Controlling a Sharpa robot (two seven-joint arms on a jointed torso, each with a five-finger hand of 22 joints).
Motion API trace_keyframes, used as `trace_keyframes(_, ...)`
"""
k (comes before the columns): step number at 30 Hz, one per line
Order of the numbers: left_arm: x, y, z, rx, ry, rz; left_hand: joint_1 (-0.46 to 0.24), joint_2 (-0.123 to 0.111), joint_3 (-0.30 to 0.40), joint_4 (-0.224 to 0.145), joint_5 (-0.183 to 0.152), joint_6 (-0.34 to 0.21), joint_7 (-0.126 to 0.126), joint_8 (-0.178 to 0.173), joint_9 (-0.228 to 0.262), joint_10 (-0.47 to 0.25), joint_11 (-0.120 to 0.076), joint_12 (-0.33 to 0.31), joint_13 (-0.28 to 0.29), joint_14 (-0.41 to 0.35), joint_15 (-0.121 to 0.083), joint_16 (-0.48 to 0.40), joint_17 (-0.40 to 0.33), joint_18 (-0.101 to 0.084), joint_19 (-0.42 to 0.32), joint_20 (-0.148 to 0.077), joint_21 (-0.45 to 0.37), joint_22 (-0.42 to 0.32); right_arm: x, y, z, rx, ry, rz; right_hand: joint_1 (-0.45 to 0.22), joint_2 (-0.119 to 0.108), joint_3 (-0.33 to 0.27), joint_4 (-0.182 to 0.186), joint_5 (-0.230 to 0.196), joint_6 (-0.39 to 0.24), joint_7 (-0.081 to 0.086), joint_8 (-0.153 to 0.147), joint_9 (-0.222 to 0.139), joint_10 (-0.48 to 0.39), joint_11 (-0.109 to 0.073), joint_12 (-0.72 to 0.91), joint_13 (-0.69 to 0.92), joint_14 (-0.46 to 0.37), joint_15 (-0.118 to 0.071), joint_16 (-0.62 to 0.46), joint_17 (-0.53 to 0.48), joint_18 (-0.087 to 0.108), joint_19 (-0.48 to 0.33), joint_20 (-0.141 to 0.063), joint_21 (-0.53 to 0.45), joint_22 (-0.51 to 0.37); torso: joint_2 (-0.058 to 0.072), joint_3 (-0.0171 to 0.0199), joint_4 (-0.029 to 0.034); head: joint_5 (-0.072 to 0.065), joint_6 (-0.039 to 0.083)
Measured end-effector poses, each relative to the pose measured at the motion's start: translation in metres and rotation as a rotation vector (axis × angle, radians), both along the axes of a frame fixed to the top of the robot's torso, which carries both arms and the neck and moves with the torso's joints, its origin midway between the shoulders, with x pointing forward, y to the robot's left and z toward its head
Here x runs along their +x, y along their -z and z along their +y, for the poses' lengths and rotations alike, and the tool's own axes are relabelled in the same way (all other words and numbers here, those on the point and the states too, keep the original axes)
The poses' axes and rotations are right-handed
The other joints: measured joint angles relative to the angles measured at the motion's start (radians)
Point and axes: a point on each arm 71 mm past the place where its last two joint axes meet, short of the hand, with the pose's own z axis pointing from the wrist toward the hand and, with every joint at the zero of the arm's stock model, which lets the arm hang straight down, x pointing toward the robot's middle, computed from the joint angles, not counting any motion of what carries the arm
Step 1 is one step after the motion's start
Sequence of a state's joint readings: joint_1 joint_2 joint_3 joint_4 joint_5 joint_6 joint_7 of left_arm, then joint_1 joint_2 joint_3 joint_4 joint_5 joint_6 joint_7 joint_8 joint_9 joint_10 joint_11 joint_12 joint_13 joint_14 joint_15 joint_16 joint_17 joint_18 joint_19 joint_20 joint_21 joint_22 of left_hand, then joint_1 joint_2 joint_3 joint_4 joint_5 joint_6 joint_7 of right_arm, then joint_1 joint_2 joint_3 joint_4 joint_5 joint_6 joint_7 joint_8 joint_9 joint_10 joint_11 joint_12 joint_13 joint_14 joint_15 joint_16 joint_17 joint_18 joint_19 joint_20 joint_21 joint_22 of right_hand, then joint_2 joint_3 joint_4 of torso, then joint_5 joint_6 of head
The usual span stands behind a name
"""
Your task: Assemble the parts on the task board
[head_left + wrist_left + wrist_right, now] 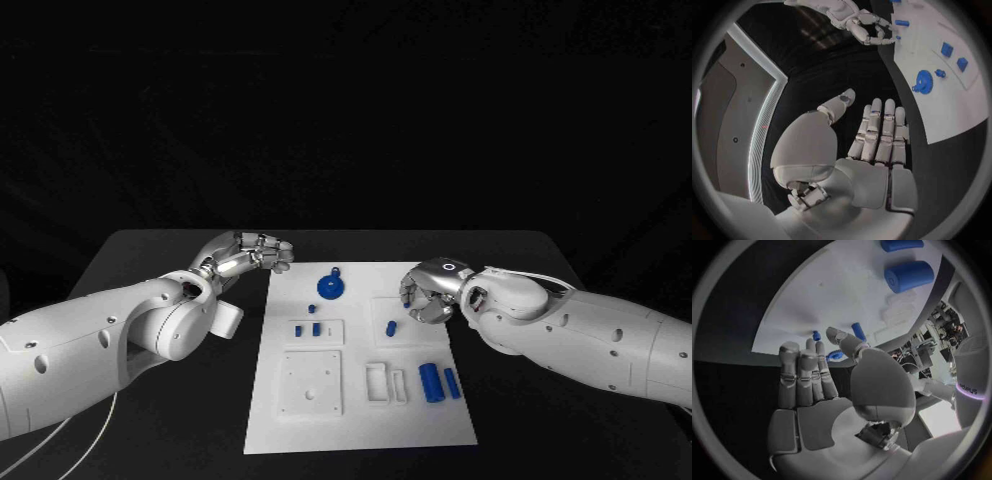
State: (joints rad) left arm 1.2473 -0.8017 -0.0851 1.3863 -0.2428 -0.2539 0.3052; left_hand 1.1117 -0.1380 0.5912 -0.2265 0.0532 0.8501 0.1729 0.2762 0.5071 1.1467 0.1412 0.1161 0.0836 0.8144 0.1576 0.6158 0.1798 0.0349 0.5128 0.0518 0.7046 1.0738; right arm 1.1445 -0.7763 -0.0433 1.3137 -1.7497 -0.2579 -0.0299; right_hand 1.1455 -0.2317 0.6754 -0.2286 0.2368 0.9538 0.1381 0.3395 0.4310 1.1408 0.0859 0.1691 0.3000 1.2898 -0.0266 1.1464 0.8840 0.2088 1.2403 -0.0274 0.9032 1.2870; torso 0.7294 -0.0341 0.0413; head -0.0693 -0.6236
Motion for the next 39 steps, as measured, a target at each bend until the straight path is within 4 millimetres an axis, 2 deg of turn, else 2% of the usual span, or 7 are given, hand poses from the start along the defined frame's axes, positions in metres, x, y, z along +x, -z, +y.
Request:
trace_keyframes(9, -0.001, 0.0, -0.001, -0.024, 0.002, 0.008, 0.0, 0.0, 0.0, 0.0, 0.0, -0.004, 0.004, 0.0, 0.0, -0.003, 0.004, 0.0, -0.002, 0.0, 0.0, -0.004, 0.0, -0.001, -0.004, 0.004, 0.0, 0.0, 0.002, 0.003, 0.004, -0.021, 0.008, -0.037, 0.011, -0.011, 0.039, 0.028, -0.036, 0.003, 0.003, 0.0, -0.007, 0.014, -0.007, -0.022, -0.029, 0.006, 0.001, 0.007, -0.011, 0.0, 0.009, -0.001, 0.0, 0.0, 0.001, 0.0011, 0.0001, 0.001, -0.003)
trace_keyframes(15, -0.001, 0.0, 0.0, -0.03, 0.002, 0.011, 0.0, 0.0, 0.0, 0.0, 0.0, -0.004, 0.004, 0.0, -0.001, -0.007, 0.0, -0.004, -0.003, 0.0, 0.0, -0.008, 0.0, -0.001, -0.004, 0.004, 0.0, 0.0, 0.003, 0.004, 0.006, -0.029, 0.014, -0.052, 0.018, -0.018, 0.06, 0.042, -0.055, 0.004, 0.003, 0.0, -0.012, 0.018, -0.005, -0.028, -0.04, 0.008, 0.0, 0.007, -0.016, 0.0, 0.01, 0.0, -0.005, 0.0, 0.001, 0.0012, 0.0001, 0.004, -0.005)
trace_keyframes(22, -0.001, 0.0, 0.0, -0.034, 0.0, 0.013, 0.0, 0.0, 0.0, 0.0, 0.0, -0.004, 0.004, 0.0, -0.001, -0.011, 0.003, -0.004, -0.004, -0.002, 0.002, -0.012, 0.0, -0.004, -0.003, 0.004, 0.0, 0.0, 0.004, 0.005, 0.006, -0.037, 0.022, -0.066, 0.024, -0.024, 0.09, 0.056, -0.09, 0.007, 0.003, 0.0, -0.012, 0.031, -0.013, -0.034, -0.05, 0.009, -0.002, 0.011, -0.021, 0.0, 0.016, -0.001, -0.005, 0.001, 0.001, 0.0016, -0.0007, 0.005, -0.007)
trace_keyframes(28, -0.001, 0.0, 0.0, -0.036, 0.0, 0.015, 0.0, 0.0, 0.0, 0.0, 0.0, -0.004, 0.004, 0.0, -0.001, -0.011, 0.003, -0.004, -0.004, -0.003, 0.003, -0.012, 0.0, -0.004, -0.004, 0.004, -0.004, 0.0, 0.005, 0.007, 0.009, -0.042, 0.021, -0.065, 0.028, -0.019, 0.108, 0.06, -0.108, 0.023, -0.003, 0.0, -0.013, 0.041, -0.02, -0.034, -0.053, 0.011, -0.004, 0.012, -0.024, 0.0, 0.018, 0.0, -0.005, 0.003, 0.001, 0.0016, -0.0007, 0.005, -0.009)
trace_keyframes(31, -0.001, 0.0, 0.0, -0.037, 0.001, 0.016, 0.0, 0.0, 0.0, 0.0, 0.0, -0.004, 0.004, 0.0, -0.001, -0.011, 0.003, -0.004, -0.005, -0.003, 0.003, -0.012, 0.0, -0.004, -0.003, 0.004, -0.004, 0.0, 0.004, 0.009, 0.01, -0.045, 0.02, -0.063, 0.034, -0.021, 0.118, 0.06, -0.125, 0.032, -0.008, 0.003, -0.013, 0.054, -0.032, -0.034, -0.052, 0.013, -0.005, 0.015, -0.025, 0.0, 0.018, 0.0, -0.005, 0.005, 0.001, 0.0016, -0.0006, 0.005, -0.011)
trace_keyframes(35, 0.0, 0.0, 0.001, -0.037, 0.0, 0.017, 0.0, 0.0, -0.003, -0.003, 0.0, -0.004, 0.004, 0.0, -0.001, -0.011, 0.003, -0.004, -0.005, -0.003, 0.003, -0.012, 0.0, -0.004, -0.003, 0.004, -0.004, 0.0, 0.005, 0.009, 0.011, -0.05, 0.02, -0.068, 0.039, -0.016, 0.142, 0.062, -0.148, 0.052, -0.017, 0.013, -0.01, 0.08, -0.042, -0.027, -0.049, 0.011, -0.018, 0.017, -0.026, 0.0, 0.021, 0.0, -0.005, 0.01, 0.0, 0.0016, -0.0007, 0.005, -0.012)
trace_keyframes(39, 0.0, 0.0, 0.001, -0.037, 0.0, 0.018, 0.0, 0.0, -0.003, -0.003, 0.0, -0.004, 0.004, 0.0, -0.001, -0.011, 0.003, -0.004, -0.005, -0.003, 0.003, -0.016, 0.0, -0.005, -0.003, 0.004, -0.004, 0.0, 0.005, 0.01, 0.012, -0.056, 0.019, -0.071, 0.039, -0.016, 0.152, 0.061, -0.152, 0.07, -0.025, 0.022, -0.007, 0.117, -0.044, -0.016, -0.044, 0.01, -0.026, 0.018, -0.027, 0.0, 0.024, -0.002, -0.005, 0.013, 0.0, 0.0014, -0.0008, 0.005, -0.015)
